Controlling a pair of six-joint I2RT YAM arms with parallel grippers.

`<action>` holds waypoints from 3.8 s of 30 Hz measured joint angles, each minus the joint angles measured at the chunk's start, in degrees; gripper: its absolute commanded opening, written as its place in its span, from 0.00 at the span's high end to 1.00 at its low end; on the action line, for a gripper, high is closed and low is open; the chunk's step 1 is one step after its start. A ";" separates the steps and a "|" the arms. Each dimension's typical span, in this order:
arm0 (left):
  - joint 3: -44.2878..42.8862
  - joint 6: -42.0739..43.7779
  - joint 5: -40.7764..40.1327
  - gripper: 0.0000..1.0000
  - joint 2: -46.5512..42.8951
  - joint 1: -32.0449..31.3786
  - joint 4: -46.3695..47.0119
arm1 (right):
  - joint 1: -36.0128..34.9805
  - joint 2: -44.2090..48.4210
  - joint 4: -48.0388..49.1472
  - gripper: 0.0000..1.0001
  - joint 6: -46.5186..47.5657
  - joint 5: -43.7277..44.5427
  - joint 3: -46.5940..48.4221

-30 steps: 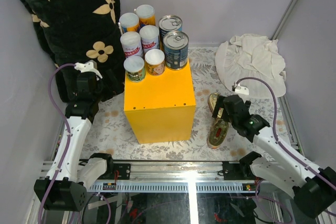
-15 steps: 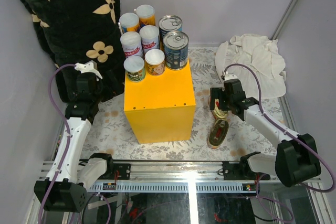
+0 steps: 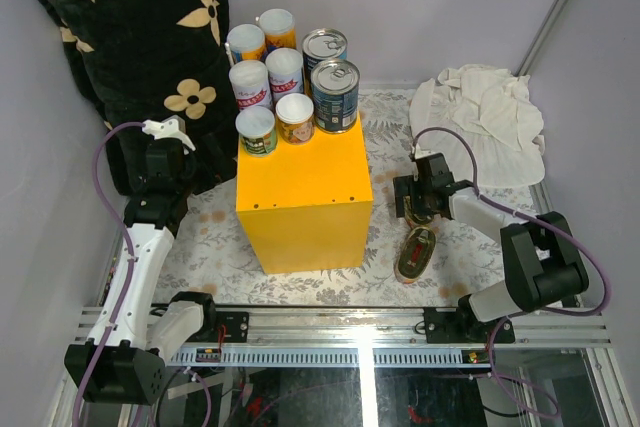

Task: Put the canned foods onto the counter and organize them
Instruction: Pick up the canned food from the center of the board, then place the canned food on the counter.

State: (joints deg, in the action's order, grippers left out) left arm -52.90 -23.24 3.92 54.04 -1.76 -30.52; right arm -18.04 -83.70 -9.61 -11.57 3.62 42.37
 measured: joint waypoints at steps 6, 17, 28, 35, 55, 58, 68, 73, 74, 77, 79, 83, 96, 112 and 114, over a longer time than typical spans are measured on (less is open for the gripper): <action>0.00 0.02 0.00 0.00 0.00 0.00 0.00 | 0.00 -3.15 -0.20 0.04 -0.44 1.57 0.07; 0.00 0.02 -0.04 0.00 0.48 0.00 0.00 | 0.00 -3.08 -0.42 0.70 -2.43 4.72 0.48; 0.00 0.02 -0.07 0.00 1.09 0.00 0.00 | 0.00 9.31 -5.62 1.00 -4.61 4.55 2.67; -0.02 0.00 -0.07 0.00 1.77 0.00 0.00 | 0.00 21.70 -10.67 1.00 -3.80 3.67 16.98; -0.02 0.00 0.02 0.00 1.68 0.00 0.00 | -1.38 25.20 0.72 1.00 -4.20 -46.86 38.36; -0.02 -0.02 0.00 0.00 1.38 0.00 0.00 | -8.68 22.43 -3.43 1.00 -1.07 -43.28 42.66; 0.00 0.00 -0.09 0.00 1.29 0.00 0.00 | -36.54 11.78 -14.45 1.00 9.16 -25.35 53.29; -0.02 -0.02 -0.09 0.00 1.09 0.00 0.00 | -41.83 6.43 -16.72 1.00 11.32 -16.13 54.80; 0.00 -0.02 -0.09 0.00 0.98 0.00 0.00 | -42.36 5.18 -17.53 1.00 11.63 -14.73 55.43; 0.00 0.00 -0.11 0.00 0.72 0.00 0.00 | -43.82 0.94 -20.06 1.00 12.52 -9.90 58.27; 0.00 0.00 -0.13 0.00 0.59 0.00 0.00 | -44.87 -1.33 -21.35 1.00 12.94 -7.06 60.02; 0.00 0.00 -0.35 0.00 0.57 0.00 0.00 | -46.62 -3.76 -22.53 1.00 13.49 -2.93 62.12; 0.00 0.00 -0.44 0.00 0.55 0.00 0.00 | -47.10 -4.44 -23.74 0.00 13.29 -1.14 64.06; 0.00 0.02 -0.42 0.00 0.07 0.00 -0.02 | -44.17 4.28 -19.06 0.00 15.69 -7.85 57.92; 0.00 0.00 -0.39 0.00 0.02 0.00 -0.02 | -41.40 7.04 -18.16 0.01 15.67 -9.35 55.91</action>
State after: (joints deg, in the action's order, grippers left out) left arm -52.90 -23.24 3.53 54.06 -1.76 -30.55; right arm -59.44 -76.66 -27.77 4.10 -5.74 98.28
